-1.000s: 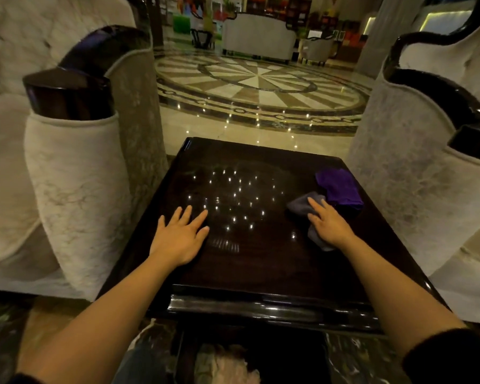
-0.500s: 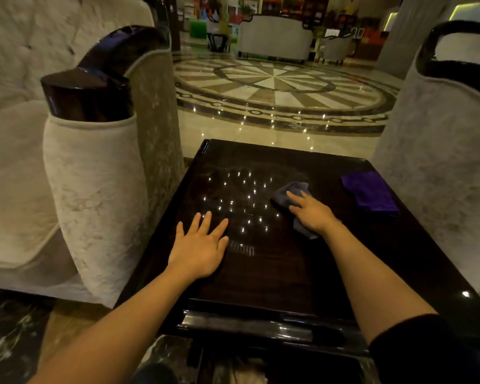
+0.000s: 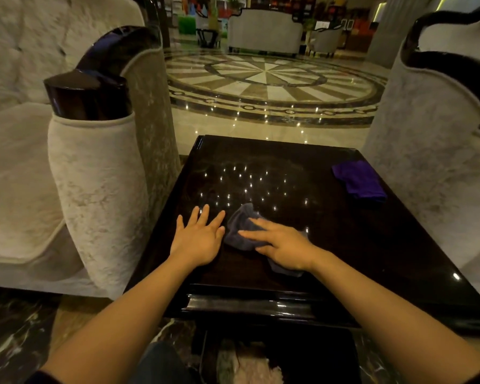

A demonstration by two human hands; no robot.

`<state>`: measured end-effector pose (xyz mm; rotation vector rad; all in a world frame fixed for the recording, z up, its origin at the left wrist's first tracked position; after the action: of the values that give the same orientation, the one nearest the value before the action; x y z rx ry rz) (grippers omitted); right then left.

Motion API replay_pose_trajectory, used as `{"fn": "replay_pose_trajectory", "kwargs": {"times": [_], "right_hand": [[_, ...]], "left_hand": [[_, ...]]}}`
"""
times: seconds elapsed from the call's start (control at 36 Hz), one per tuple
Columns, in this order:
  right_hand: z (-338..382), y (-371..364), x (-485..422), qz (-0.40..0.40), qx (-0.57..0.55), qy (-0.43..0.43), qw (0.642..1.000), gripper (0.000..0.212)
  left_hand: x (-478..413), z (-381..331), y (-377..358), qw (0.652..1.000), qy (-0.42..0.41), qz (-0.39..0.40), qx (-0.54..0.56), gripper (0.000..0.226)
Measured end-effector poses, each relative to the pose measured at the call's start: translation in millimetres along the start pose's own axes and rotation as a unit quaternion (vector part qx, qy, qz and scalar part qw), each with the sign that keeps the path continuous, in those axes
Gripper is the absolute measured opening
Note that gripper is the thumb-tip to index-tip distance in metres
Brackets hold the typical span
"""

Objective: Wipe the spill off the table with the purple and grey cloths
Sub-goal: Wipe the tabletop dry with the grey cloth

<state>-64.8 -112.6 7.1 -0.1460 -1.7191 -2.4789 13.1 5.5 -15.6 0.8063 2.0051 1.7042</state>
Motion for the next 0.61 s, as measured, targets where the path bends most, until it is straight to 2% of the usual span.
{"fn": "replay_pose_trajectory", "kwargs": {"times": [0.14,0.28,0.39,0.61], "right_hand": [[32.6,-11.1,27.5,-0.004,0.019,0.059,0.998,0.047],[47.0,-18.5,47.8,0.006,0.025,0.078,0.997,0.049],[59.4,-19.0,65.6,0.008,-0.013,0.103,0.995,0.05],[67.4,-14.8,95.2,0.018,-0.077,0.108,0.991,0.038]], "left_hand": [[0.2,-1.5,1.3,1.0,-0.005,0.005,-0.014,0.052],[1.8,-3.9,1.5,0.999,-0.012,0.016,-0.028,0.053],[2.6,-4.9,4.8,1.0,0.001,0.018,-0.008,0.051],[4.0,-4.3,9.7,1.0,0.007,0.015,-0.005,0.05]]}}
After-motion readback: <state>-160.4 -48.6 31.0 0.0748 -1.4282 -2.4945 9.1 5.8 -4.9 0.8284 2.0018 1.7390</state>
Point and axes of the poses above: each hand's wrist, its own x-axis away from the middle knuckle, its own y-axis out of the back of the hand, z = x × y, the point moved 9 cm from there along -x, towards the middle knuckle, and after that the axes turned 7 degrees about -y, right-handed, at the moved point
